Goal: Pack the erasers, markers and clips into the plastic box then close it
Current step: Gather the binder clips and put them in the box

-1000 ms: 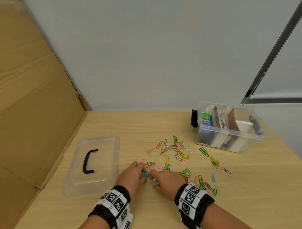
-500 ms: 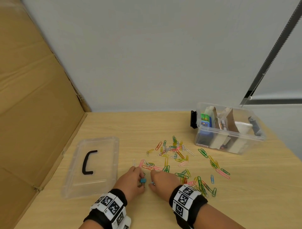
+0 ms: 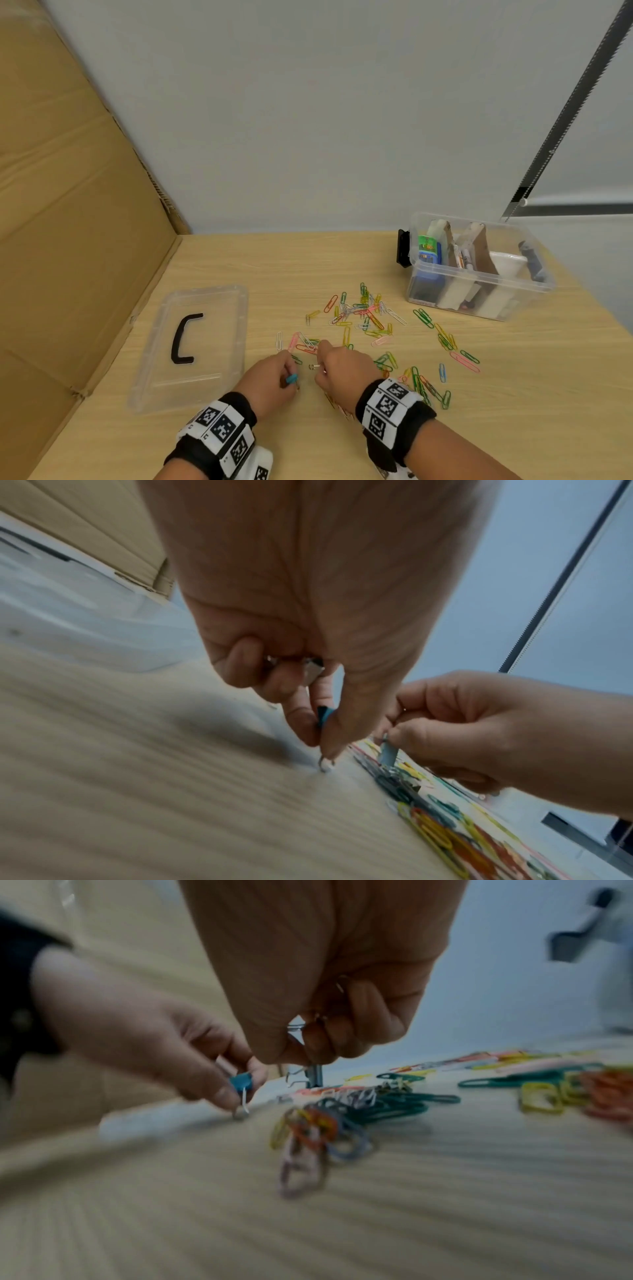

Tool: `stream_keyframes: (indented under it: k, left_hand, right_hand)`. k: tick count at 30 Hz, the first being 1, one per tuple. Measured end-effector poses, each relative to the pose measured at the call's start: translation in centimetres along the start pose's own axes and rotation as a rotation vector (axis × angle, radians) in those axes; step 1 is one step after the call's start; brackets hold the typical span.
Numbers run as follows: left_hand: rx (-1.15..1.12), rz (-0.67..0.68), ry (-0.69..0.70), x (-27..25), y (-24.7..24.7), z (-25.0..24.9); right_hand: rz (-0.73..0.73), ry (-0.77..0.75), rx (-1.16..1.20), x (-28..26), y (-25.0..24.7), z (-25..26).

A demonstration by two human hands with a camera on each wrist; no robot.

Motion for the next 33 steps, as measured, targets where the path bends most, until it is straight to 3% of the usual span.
stream_keyframes:
  k: [7,12,18,24,28,33]
  left_hand:
    - [-0.133,-0.113,0.078,0.7,-1.1,-1.4]
    - [-0.299,-0.188,0.127,2.0,-1.6,-5.5]
    - [-0.323,-0.215,0.164,4.6,-0.2,-10.2]
    - [-0.289,-0.214,0.133,5.9,1.8,-14.1]
    - [-0.304,-0.281,0.041,5.6,1.4,-14.3]
    - [-0.324,-0.342,-0.064,4.6,-0.5,-12.5]
  right_hand:
    - [-0.097,0.110,0.609,-2.8,-4.0,-6.1]
    - [-0.310,0.183,0.760,-4.9,-10.0,-12.8]
    - [-0.545,0.290,0.777,-5.2,-18.0,-21.9]
    - [-0.425,0.506,0.930,-1.7,-21.7,-30.5]
    - [-0.372,0.646,1.032,1.2,-21.9,-33.2]
    - [-0.227,0.602,0.737,1.8,-21.9,-33.5]
Point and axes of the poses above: each hand's wrist, its own x-axis towards the middle knuckle, its own y-axis out of the palm, z = x × y, the point moved 2 cm from there along x, towards the middle knuckle, and after that the axes turned 1 degree about -x, right-handed, at the moved point
